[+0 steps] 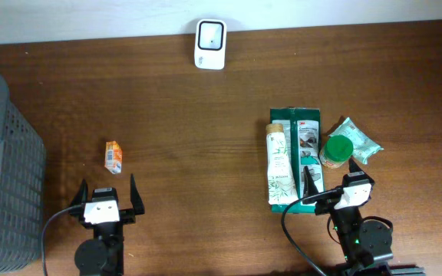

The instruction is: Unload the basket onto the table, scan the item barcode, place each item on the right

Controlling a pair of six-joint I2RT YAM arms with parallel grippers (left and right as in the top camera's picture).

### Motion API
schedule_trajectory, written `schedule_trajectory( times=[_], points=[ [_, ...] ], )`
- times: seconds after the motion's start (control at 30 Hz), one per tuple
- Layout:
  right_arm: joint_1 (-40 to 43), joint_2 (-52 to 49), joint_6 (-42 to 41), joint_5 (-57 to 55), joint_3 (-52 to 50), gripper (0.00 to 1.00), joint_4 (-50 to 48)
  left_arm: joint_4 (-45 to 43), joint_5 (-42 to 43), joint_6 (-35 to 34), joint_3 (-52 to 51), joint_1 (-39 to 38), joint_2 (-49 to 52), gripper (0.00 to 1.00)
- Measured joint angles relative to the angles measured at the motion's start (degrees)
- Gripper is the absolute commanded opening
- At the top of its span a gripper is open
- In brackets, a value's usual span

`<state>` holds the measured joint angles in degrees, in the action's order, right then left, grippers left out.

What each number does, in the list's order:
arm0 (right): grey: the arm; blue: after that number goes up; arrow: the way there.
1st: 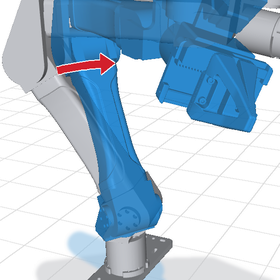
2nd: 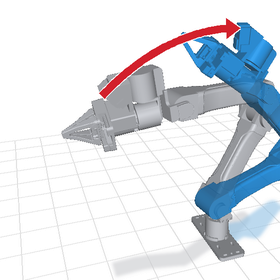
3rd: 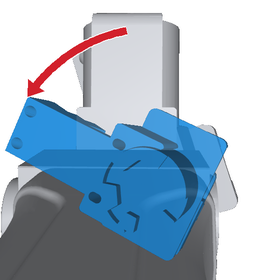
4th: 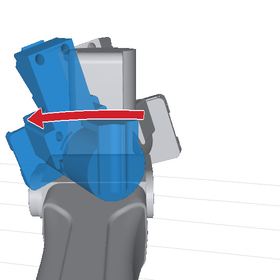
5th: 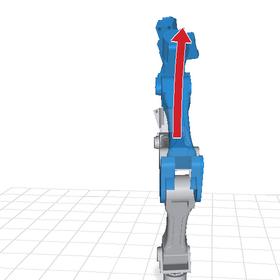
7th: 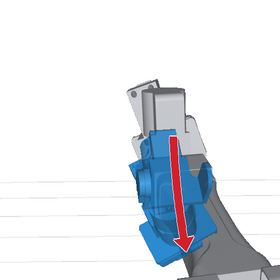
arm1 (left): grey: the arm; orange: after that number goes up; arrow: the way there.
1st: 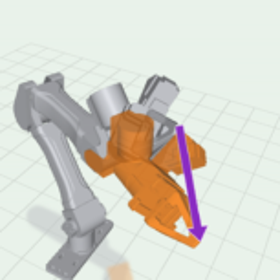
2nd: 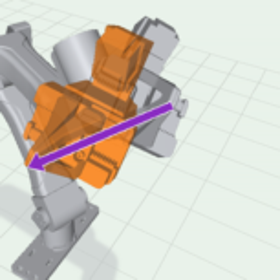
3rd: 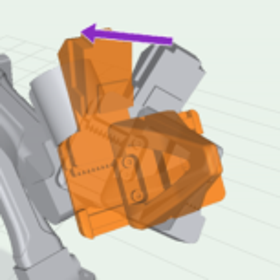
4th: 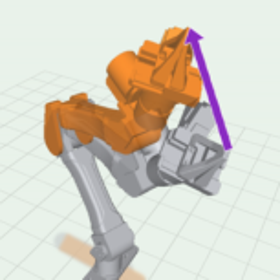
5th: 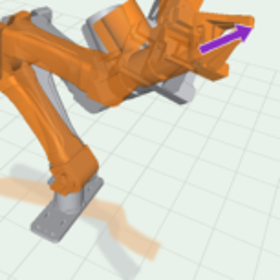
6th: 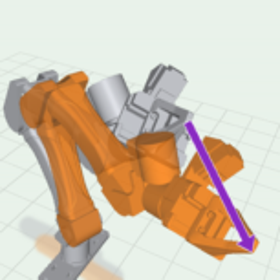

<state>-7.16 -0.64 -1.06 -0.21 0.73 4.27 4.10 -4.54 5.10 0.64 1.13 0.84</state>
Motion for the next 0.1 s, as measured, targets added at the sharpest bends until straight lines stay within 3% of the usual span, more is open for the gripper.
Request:
schedule_trajectory(
  times=[0.1],
  points=[
    [0.0, 0.0, 0.0, 0.0, 0.0, 0.98, 0.0, 0.0, 0.0, 0.0, 0.0, 0.0, 0.0, 0.99]
  ],
)
